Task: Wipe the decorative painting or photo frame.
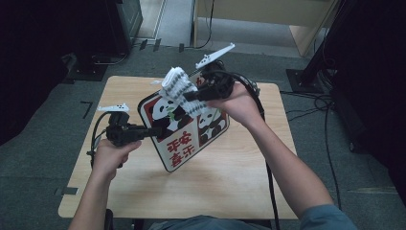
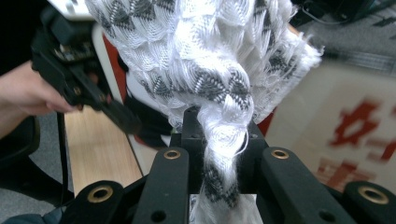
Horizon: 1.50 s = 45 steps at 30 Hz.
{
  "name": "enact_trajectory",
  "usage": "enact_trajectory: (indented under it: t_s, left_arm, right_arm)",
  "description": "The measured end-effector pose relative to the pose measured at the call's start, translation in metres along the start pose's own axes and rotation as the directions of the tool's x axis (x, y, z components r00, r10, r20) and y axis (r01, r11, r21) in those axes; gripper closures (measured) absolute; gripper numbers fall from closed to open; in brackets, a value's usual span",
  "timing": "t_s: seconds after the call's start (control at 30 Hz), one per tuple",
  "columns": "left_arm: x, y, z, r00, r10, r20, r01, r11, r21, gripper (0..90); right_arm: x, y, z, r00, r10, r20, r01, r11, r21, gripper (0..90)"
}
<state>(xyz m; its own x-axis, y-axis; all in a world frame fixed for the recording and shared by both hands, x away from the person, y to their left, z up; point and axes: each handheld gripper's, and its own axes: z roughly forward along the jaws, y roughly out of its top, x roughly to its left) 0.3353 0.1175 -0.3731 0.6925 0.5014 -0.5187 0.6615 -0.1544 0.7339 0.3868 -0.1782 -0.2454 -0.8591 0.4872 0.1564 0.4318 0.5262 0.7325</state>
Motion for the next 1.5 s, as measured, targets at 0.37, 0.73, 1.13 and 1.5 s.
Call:
enact_trajectory:
  t_s: [0.37, 0.73, 1.13, 1.5]
  left_arm:
    - [0.000, 0.000, 0.000, 1.0000, 0.002, 0.002, -0.002, 1.0000, 0.002, 72.4]
    - [0.001, 0.000, 0.000, 1.0000, 0.004, -0.001, -0.004, 1.0000, 0.001, 72.7]
    - [0.000, 0.000, 0.000, 1.0000, 0.006, -0.003, -0.006, 1.0000, 0.000, 72.8]
    - [0.001, 0.000, 0.000, 1.0000, 0.004, -0.003, -0.004, 1.0000, -0.001, 72.9]
  right_arm:
    - [0.000, 0.045, 0.002, 0.9999, -0.006, 0.010, 0.006, 1.000, -0.003, 79.1]
    - [-0.007, 0.054, 0.019, 0.9996, 0.018, 0.023, -0.017, 1.000, -0.017, 76.0]
    - [0.002, 0.042, 0.025, 0.9991, 0.003, 0.042, 0.001, 0.997, -0.083, 80.5]
    - [0.000, 0.023, 0.019, 0.9999, -0.001, 0.012, 0.001, 0.999, -0.049, 81.9]
